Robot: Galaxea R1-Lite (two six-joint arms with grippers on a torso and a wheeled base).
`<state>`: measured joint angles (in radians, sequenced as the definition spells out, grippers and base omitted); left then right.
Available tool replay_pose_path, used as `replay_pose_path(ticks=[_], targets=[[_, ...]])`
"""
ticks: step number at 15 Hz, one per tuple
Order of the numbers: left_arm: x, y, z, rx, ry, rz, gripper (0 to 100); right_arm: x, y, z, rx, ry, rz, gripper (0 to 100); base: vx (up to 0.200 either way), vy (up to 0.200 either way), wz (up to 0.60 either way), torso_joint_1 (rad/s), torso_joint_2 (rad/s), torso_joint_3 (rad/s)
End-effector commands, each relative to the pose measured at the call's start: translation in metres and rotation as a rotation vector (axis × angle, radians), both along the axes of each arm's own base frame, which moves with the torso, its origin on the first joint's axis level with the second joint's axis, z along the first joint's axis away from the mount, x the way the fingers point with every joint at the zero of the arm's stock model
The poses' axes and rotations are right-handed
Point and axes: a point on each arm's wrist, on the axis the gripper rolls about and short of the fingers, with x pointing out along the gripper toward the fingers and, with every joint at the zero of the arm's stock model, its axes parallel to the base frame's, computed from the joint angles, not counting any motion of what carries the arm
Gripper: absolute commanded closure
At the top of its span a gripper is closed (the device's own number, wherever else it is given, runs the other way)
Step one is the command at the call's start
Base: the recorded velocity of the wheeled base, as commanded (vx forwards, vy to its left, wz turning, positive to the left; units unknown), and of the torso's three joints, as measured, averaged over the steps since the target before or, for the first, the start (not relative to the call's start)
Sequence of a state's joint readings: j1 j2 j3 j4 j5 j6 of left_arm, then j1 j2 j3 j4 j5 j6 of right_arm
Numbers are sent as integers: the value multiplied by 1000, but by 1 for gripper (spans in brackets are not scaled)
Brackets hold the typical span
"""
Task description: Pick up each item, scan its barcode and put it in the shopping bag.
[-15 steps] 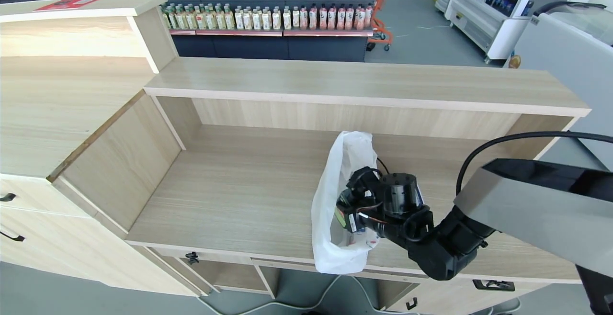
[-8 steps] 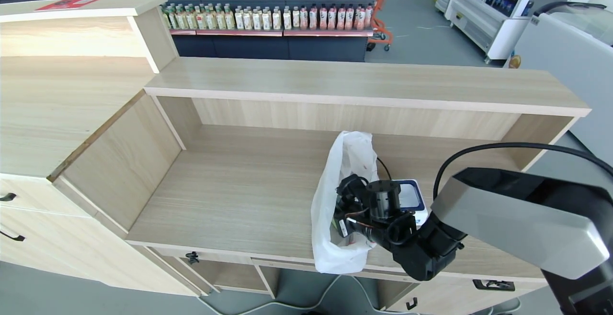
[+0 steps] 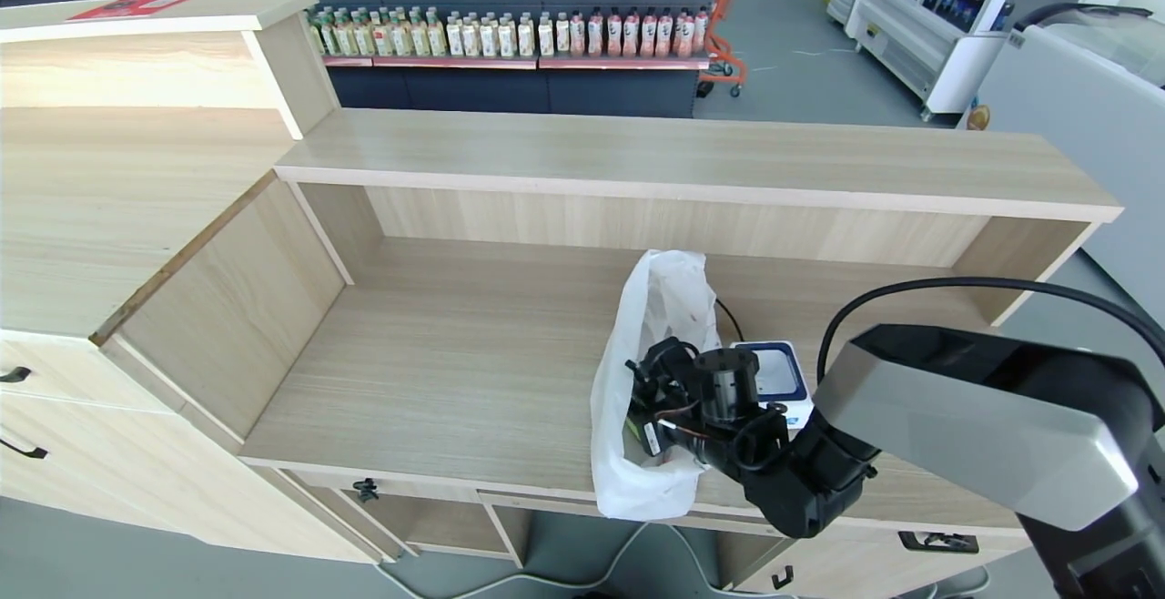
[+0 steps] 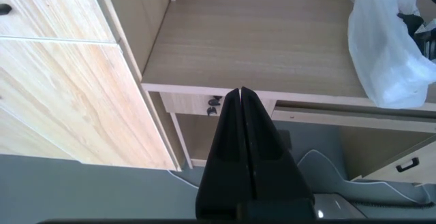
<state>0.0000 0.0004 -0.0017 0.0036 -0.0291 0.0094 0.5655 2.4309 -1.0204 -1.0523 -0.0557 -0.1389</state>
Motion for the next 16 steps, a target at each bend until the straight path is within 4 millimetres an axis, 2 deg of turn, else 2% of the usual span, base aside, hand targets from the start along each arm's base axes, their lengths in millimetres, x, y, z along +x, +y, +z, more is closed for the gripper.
replay_pose_path(ticks=[1, 3, 6, 8, 9, 10, 12, 14, 16], targets=[[0, 0, 0, 0, 1, 0, 100, 2, 1, 3, 9, -12, 1, 0, 0, 0, 0, 0, 0, 0], [0, 0, 0, 0, -1, 0, 100, 8, 4, 18, 49, -49, -4, 0, 0, 0, 0, 0, 0, 0], [0, 0, 0, 0, 2, 0, 100, 3, 0, 71, 185, -93, -24, 0, 0, 0, 0, 0, 0, 0], [0, 0, 0, 1, -1, 0, 100, -15, -11, 109, 271, -69, -45, 0, 0, 0, 0, 0, 0, 0], [0, 0, 0, 0, 1, 0, 100, -20, -14, 116, 283, -61, -48, 0, 0, 0, 0, 0, 0, 0], [0, 0, 0, 0, -1, 0, 100, -41, -30, 130, 288, 10, -73, 0, 0, 0, 0, 0, 0, 0], [0, 0, 0, 0, 2, 0, 100, -58, -61, 125, 265, 68, -138, 0, 0, 0, 0, 0, 0, 0], [0, 0, 0, 0, -1, 0, 100, -68, -83, 123, 253, 85, -190, 0, 0, 0, 0, 0, 0, 0], [0, 0, 0, 1, -1, 0, 100, -88, -118, 130, 245, 84, -265, 0, 0, 0, 0, 0, 0, 0]])
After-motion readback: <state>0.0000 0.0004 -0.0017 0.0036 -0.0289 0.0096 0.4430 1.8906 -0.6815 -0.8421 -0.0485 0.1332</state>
